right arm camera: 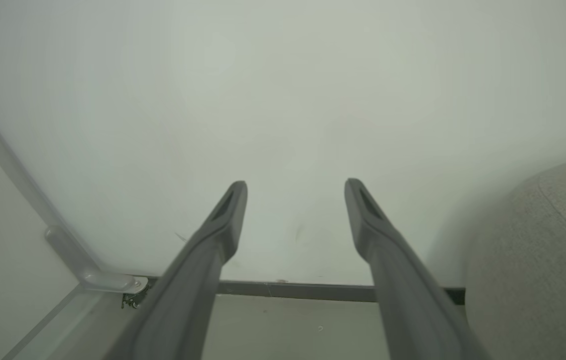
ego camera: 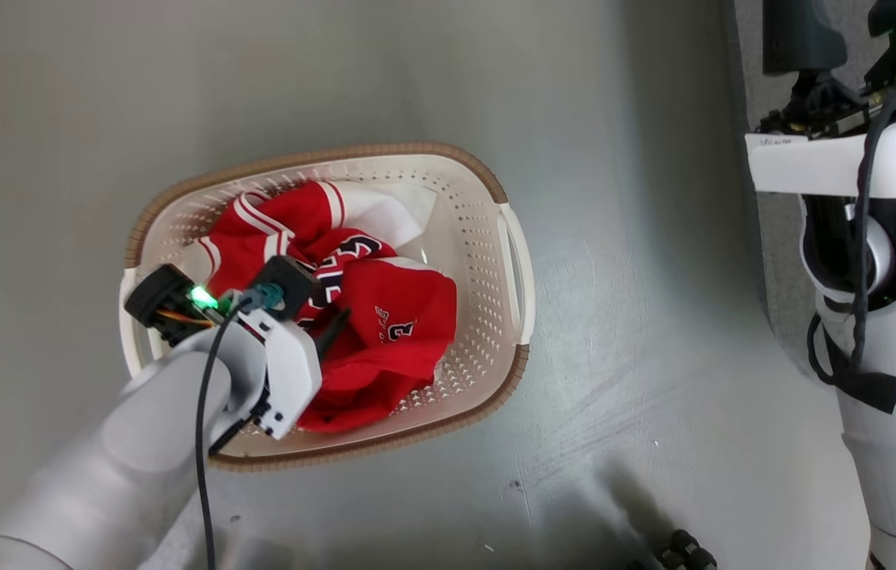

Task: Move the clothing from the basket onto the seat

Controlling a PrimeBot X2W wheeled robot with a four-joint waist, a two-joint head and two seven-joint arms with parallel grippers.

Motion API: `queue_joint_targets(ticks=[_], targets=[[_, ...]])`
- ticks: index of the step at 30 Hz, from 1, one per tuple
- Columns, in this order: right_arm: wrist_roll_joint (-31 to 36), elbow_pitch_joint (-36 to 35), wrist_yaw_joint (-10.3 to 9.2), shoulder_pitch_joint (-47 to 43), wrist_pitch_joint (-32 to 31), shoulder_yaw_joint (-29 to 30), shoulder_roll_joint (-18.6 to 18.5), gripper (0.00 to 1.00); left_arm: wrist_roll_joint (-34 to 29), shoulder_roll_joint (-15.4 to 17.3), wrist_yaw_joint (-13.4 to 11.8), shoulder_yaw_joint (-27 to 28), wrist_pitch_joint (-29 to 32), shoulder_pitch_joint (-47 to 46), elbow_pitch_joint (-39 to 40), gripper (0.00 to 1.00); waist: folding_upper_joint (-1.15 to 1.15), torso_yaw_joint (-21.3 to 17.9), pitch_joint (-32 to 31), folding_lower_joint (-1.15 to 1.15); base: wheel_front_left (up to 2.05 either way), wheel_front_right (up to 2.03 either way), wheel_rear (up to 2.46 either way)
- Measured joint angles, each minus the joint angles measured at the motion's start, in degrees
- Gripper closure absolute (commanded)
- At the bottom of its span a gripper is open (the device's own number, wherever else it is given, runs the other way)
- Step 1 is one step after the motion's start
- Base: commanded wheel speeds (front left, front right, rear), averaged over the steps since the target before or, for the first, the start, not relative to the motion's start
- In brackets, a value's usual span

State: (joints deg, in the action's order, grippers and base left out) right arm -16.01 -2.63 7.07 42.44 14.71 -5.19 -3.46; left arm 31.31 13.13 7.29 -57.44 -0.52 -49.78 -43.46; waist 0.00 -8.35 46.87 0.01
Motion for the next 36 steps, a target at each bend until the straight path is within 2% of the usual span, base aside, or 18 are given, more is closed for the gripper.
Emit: queue_joint_targets(ticks=[9, 21, 23, 36], targets=[[-1.4, -0.5, 0.00, 0.9, 0.0, -0.3, 0.0, 0.00, -0.1, 1.6, 0.0, -0.8, 0.6, -3.1, -2.6, 0.00, 0.00, -1.4, 2.9, 0.00, 0.00, 0.00, 0.00], [-4.0, -0.8, 0.00, 2.7, 0.0, -0.7, 0.0, 0.00, -0.1, 1.8, 0.0, -3.4, 1.5, -5.3, -4.3, 0.00, 0.00, -3.1, 5.6, 0.00, 0.00, 0.00, 0.00], [-4.1, -0.8, 0.00, 2.8, 0.0, -0.8, 0.0, 0.00, -0.1, 1.8, 0.0, -3.8, 1.4, -5.5, -4.4, 1.00, 0.00, -3.3, 5.9, 0.00, 0.00, 0.00, 0.00], [-4.2, -0.5, 0.00, 4.1, 0.0, -0.8, 0.0, 0.00, 1.4, 0.8, 0.0, -4.1, 0.2, -6.5, -6.0, 1.00, 0.00, -3.2, 6.0, 0.00, 0.00, 0.00, 0.00]])
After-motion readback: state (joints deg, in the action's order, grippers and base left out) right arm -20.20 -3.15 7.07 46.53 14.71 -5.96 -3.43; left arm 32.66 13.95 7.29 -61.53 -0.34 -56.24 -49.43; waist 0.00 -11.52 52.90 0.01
